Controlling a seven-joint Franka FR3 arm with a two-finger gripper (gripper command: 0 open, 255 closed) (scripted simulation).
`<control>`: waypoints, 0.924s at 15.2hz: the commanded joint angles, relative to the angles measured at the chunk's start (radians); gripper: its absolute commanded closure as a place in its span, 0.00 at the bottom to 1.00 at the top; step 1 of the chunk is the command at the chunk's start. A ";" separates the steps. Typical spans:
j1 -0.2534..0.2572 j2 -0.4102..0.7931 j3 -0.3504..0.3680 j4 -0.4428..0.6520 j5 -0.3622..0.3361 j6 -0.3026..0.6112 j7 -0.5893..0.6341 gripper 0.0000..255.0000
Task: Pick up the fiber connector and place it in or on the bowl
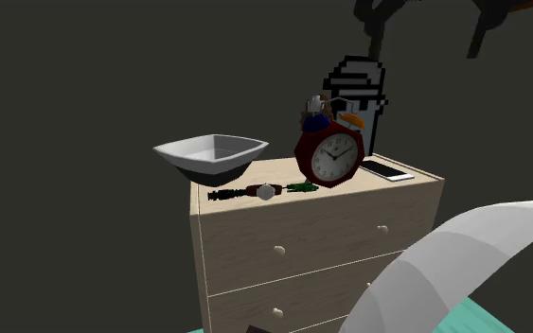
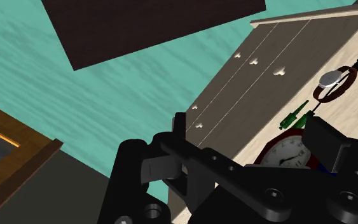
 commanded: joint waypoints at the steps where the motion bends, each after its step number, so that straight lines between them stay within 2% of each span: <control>1: 0.000 0.021 0.046 -0.028 0.031 0.048 0.075 0.00; 8: -0.006 0.172 0.197 -0.054 0.113 0.221 0.317 0.00; 14: -0.025 0.365 0.319 -0.017 0.134 0.375 0.528 0.00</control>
